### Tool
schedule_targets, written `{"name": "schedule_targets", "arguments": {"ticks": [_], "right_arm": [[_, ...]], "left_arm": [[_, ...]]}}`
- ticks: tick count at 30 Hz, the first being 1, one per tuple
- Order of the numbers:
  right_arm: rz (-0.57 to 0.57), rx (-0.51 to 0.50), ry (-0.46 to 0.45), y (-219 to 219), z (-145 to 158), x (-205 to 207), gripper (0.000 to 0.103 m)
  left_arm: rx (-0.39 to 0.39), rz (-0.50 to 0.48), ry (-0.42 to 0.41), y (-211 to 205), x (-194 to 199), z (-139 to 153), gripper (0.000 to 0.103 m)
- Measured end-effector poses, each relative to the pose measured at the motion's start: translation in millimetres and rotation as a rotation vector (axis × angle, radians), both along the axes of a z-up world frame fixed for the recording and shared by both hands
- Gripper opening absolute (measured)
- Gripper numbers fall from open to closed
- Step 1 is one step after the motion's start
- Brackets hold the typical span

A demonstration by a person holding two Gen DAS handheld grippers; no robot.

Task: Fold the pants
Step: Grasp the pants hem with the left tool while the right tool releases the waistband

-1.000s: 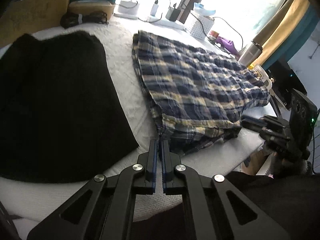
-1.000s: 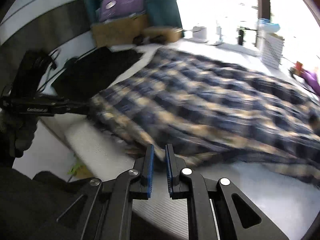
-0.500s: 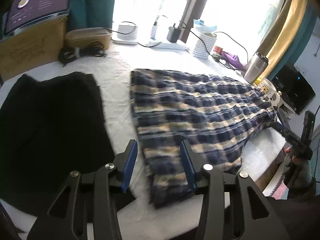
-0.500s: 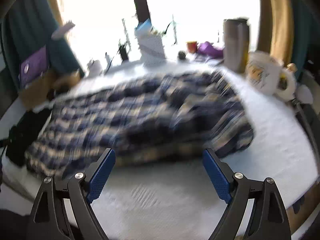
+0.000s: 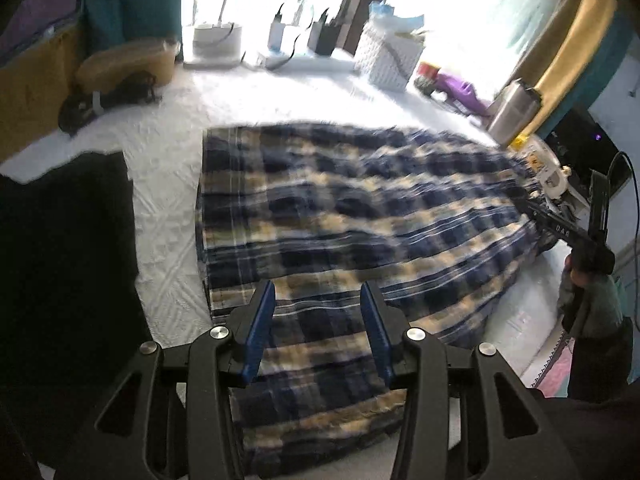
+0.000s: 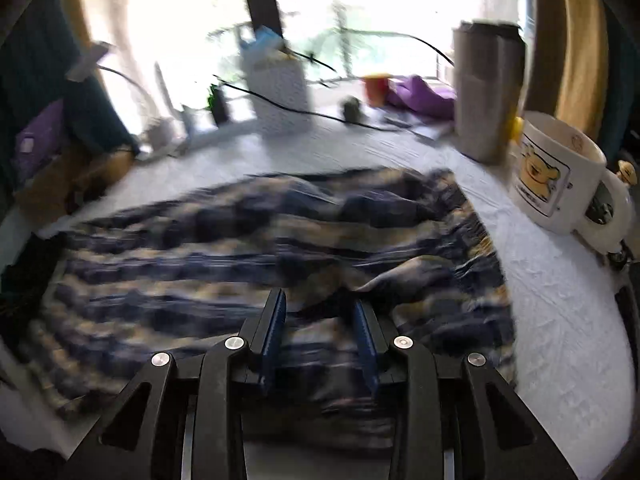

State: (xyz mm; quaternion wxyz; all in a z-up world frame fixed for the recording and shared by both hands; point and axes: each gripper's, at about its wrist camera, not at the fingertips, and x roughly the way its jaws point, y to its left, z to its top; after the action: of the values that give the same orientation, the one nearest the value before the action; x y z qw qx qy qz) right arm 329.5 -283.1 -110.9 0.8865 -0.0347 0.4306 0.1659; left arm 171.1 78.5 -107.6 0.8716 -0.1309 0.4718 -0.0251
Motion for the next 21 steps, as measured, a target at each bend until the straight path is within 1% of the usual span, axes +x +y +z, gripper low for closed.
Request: {"name": "schedule_targets", "arguments": {"ticks": [1,3,8,10,12,13,16,17,21], "right_arm": [[-0.009,-0.010,0.010,-2.2,-2.9,4.5,0.033],[-0.025,0.007,0.020,-8.5,-4.4,11.5,0.033],[-0.048,-0.008,0.004,-9.0,-1.8,15.2,0.033],[-0.053,-0.007,0.000,-9.8,2.2,11.3,0.033],[-0.061,0.002,-0.015,-15.8,9.7,3.3,0.034],[-0.071,0.007,-0.023,-20.0,13.8,-2.1,0.037],[-0.097,0.011,-0.031,-32.7,22.8,-15.6,0.041],[-0.109,0.007,-0.030,-36.9,24.2,-20.0,0.045],[-0.136,0.000,-0.029,-43.5,24.2,-35.8,0.047]], "left_arm": [[0.007,0.010,0.032,1.7,3.2,-6.8,0.044],[0.027,0.028,0.083,5.0,7.3,-17.9,0.044],[0.033,0.013,0.090,8.5,9.2,-20.2,0.044],[0.038,0.010,0.074,8.5,9.7,-15.7,0.044],[0.029,-0.007,0.033,6.3,10.2,-7.3,0.044],[0.021,-0.021,0.010,3.7,10.6,-2.3,0.044],[-0.002,-0.079,-0.042,-10.5,14.3,6.3,0.044],[-0.010,-0.105,-0.051,-17.5,16.3,6.4,0.044],[-0.033,-0.182,-0.044,-49.0,25.9,-1.5,0.044]]}}
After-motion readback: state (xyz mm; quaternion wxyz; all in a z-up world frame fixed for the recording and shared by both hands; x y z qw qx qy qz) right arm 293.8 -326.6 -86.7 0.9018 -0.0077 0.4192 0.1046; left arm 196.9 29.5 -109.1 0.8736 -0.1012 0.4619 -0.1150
